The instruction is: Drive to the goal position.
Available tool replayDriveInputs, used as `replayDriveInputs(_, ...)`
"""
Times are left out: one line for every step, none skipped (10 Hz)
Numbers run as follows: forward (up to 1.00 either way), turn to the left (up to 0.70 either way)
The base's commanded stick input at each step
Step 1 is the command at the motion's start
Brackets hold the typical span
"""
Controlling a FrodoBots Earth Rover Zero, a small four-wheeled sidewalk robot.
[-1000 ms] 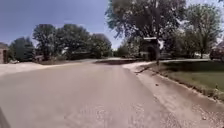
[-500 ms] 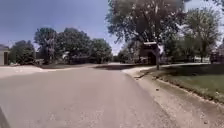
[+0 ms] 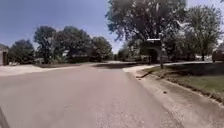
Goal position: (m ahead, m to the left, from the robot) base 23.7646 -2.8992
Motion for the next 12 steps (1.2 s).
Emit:
replayDriveInputs(0.70, 0.00)
replayDriveInputs(0.70, 0.00)
replayDriveInputs(0.70, 0.00)
replayDriveInputs(0.70, 0.00)
replayDriveInputs(0.70, 0.00)
replayDriveInputs(0.70, 0.00)
replayDriveInputs(0.70, 0.00)
replayDriveInputs(0.70, 0.00)
replayDriveInputs(0.70, 0.00)
replayDriveInputs(0.70, 0.00)
replayDriveInputs(0.70, 0.00)
replayDriveInputs(0.70, 0.00)
